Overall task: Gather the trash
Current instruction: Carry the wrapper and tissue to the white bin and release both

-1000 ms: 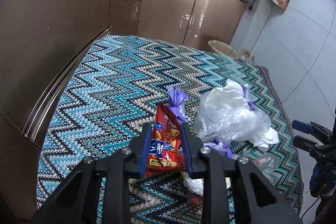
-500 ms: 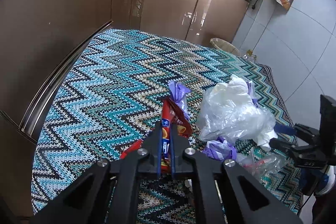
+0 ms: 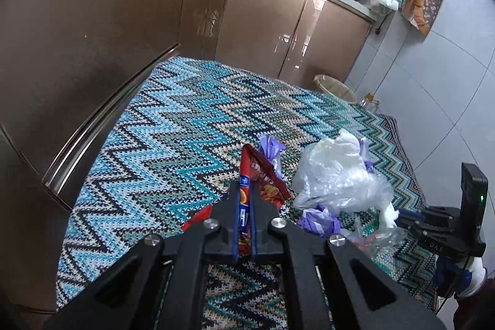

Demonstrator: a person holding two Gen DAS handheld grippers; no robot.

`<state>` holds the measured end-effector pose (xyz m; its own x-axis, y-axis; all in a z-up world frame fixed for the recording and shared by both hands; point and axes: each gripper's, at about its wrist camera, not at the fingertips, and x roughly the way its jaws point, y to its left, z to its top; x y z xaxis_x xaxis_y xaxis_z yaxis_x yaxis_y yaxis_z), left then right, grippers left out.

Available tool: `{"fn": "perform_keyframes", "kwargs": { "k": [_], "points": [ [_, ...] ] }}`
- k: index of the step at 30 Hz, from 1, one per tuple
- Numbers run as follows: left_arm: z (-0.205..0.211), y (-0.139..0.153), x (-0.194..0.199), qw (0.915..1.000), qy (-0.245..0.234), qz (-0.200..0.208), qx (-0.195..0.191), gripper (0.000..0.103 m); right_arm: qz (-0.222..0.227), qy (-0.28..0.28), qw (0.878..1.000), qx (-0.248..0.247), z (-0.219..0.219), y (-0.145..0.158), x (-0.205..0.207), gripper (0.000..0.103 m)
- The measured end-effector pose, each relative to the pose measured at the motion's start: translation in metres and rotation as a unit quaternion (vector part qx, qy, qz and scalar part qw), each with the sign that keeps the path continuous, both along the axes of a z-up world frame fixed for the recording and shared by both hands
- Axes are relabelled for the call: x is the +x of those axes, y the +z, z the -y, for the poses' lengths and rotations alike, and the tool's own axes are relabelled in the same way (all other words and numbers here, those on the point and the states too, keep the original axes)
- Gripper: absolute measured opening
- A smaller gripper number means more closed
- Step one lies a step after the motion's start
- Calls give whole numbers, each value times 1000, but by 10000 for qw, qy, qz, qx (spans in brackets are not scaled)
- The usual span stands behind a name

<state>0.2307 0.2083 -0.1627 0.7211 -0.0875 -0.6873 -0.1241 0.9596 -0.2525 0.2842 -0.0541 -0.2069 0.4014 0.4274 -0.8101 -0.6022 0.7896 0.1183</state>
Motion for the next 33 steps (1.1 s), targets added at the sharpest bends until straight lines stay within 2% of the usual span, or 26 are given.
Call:
{"fn": "perform_keyframes", "kwargs": {
  "k": [19,28,33],
  "points": [
    [-2,56,-76,9973,52,725,-62,4,694,-211,9968,328,33,64,-95,10],
    [19,76,-99,9954,-144,942,-47,4,1010,-486,9918,612,65,88,-126,10],
    [47,87,-100,9942,-411,990,-2,4,1169,-749,9872,790,94,97,-136,10]
  ]
}}
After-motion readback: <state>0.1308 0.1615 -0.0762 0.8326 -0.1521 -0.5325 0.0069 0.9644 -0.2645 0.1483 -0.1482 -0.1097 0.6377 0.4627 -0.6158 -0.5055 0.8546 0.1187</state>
